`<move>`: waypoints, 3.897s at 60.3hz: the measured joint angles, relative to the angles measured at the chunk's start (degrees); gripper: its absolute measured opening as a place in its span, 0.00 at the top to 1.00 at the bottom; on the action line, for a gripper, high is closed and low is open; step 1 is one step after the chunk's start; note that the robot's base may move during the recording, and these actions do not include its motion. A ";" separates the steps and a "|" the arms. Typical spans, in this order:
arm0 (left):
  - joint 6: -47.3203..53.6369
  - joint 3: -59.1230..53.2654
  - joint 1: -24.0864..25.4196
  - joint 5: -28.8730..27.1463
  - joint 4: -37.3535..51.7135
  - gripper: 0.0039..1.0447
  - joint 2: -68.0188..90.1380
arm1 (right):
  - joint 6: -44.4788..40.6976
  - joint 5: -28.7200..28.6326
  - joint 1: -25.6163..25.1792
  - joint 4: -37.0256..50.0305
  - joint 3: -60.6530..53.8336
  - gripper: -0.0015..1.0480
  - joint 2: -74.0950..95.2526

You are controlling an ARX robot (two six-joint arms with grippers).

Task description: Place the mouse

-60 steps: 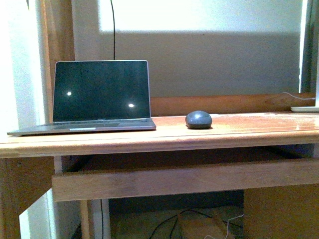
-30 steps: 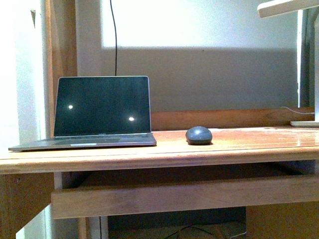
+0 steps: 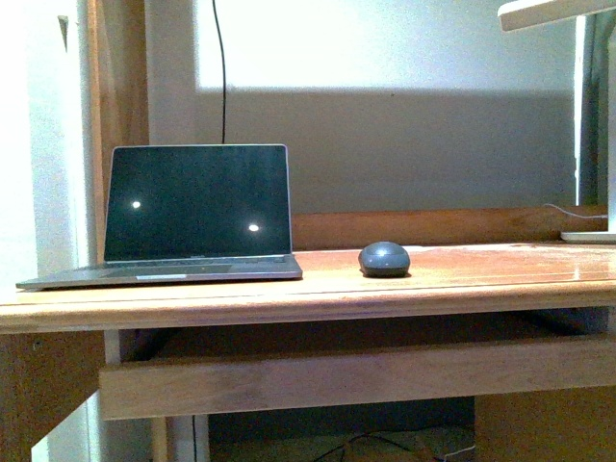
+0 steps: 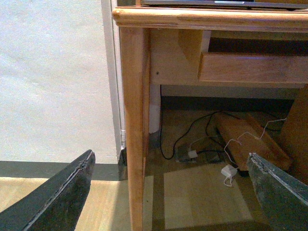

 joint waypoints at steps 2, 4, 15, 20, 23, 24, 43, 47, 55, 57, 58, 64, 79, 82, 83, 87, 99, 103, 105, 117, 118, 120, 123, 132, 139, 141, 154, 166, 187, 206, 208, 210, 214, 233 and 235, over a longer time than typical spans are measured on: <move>0.00 0.00 0.00 0.00 0.00 0.07 0.00 | 0.00 0.00 0.00 0.00 0.00 0.07 0.00; -0.02 0.00 0.00 0.00 0.00 0.07 0.00 | 0.00 0.00 0.00 0.00 0.00 0.07 0.00; 0.00 0.00 0.00 0.00 0.00 0.07 0.00 | 0.00 0.00 0.00 0.00 0.00 0.07 0.00; 0.00 0.00 0.00 0.00 0.00 0.07 0.00 | 0.00 0.00 0.00 0.00 0.00 0.07 0.00; 0.00 0.00 0.00 0.00 0.00 0.07 0.00 | 0.00 0.00 0.00 0.00 0.00 0.07 0.00; 0.00 0.00 0.00 0.00 0.00 0.07 0.00 | 0.00 0.00 0.00 0.00 0.00 0.07 0.00; 0.00 0.00 0.00 0.00 0.00 0.07 0.00 | 0.00 0.00 0.00 0.00 0.00 0.07 0.00; 0.00 0.00 0.00 0.00 0.00 0.07 0.00 | 0.00 0.00 0.00 0.00 0.00 0.07 0.00; 0.00 0.00 0.00 0.00 0.00 0.07 0.00 | 0.00 0.00 0.00 0.00 0.00 0.07 0.00; 0.00 0.00 0.00 0.00 0.00 0.07 0.00 | 0.00 0.00 0.00 0.00 0.00 0.07 0.00; 0.00 0.00 0.00 0.00 0.00 0.07 0.00 | 0.00 0.00 0.00 0.00 0.00 0.07 0.00; 0.00 0.00 0.00 0.00 0.00 0.07 0.00 | 0.00 0.00 0.00 0.00 0.00 0.07 0.00; -0.02 0.00 0.00 0.00 0.00 0.07 0.00 | 0.00 0.00 0.00 0.00 0.00 0.07 0.00; 0.00 0.00 0.00 0.00 0.00 0.07 0.00 | 0.00 0.00 0.00 0.00 0.00 0.07 0.00; 0.00 0.00 0.00 0.00 0.00 0.07 0.00 | 0.00 0.00 0.00 0.00 0.00 0.07 0.00; 0.00 0.00 0.00 0.00 0.00 0.07 0.00 | 0.00 0.00 0.00 0.00 0.00 0.07 0.00; 0.00 0.00 0.00 0.00 0.00 0.07 0.00 | 0.00 0.00 0.00 0.00 0.00 0.07 0.00; 0.00 0.00 0.00 0.00 0.00 0.07 0.00 | 0.00 0.00 0.00 0.00 0.00 0.07 0.00; 0.00 0.00 0.00 0.00 0.00 0.07 0.00 | 0.00 0.00 0.00 0.00 0.00 0.07 0.00; 0.00 0.00 0.00 0.00 0.00 0.07 0.00 | 0.00 0.00 0.00 0.00 0.00 0.07 0.00; 0.00 0.00 0.00 0.00 0.00 0.07 0.00 | 0.00 0.00 0.00 0.00 0.00 0.07 0.00; 0.00 0.00 0.00 0.00 0.00 0.07 0.00 | 0.00 0.00 0.00 0.00 0.00 0.07 0.00; 0.00 0.00 0.00 0.00 0.00 0.07 0.00 | 0.00 0.00 0.00 0.00 0.00 0.07 0.00; 0.00 0.00 0.00 0.00 0.00 0.07 0.00 | 0.00 0.00 0.00 0.00 0.00 0.07 0.00; 0.00 0.00 0.00 0.00 0.00 0.07 0.00 | 0.00 0.00 0.00 0.00 0.00 0.07 0.00; 0.00 0.00 0.00 0.00 0.00 0.07 0.00 | 0.00 0.00 0.00 0.00 0.00 0.07 0.00; 0.00 0.00 0.00 0.00 0.00 0.07 0.00 | 0.00 0.00 0.00 0.00 0.00 0.07 0.00; 0.00 0.00 0.00 0.00 0.00 0.07 0.00 | 0.00 0.00 0.00 0.00 0.00 0.07 0.00; 0.00 0.00 0.00 -0.02 0.00 0.07 0.00 | 0.00 0.00 0.00 0.00 0.00 0.07 0.00; -0.02 0.00 0.00 0.00 0.00 0.07 0.00 | 0.00 0.00 0.00 0.00 0.00 0.07 0.00; 0.00 0.00 0.00 0.00 0.00 0.07 0.00 | 0.00 0.00 0.00 0.00 0.00 0.07 0.00; 0.00 0.00 0.00 0.00 0.00 0.07 0.00 | 0.00 0.00 0.00 0.00 0.00 0.07 0.00; 0.00 0.00 0.00 0.00 0.00 0.07 0.00 | 0.00 0.00 0.00 0.00 0.00 0.07 0.00; 0.00 0.00 0.00 0.00 0.00 0.07 0.00 | 0.00 0.00 0.00 0.00 0.00 0.07 0.00; -0.02 0.00 0.00 0.00 0.00 0.07 0.00 | 0.00 0.00 0.00 0.00 0.00 0.07 0.00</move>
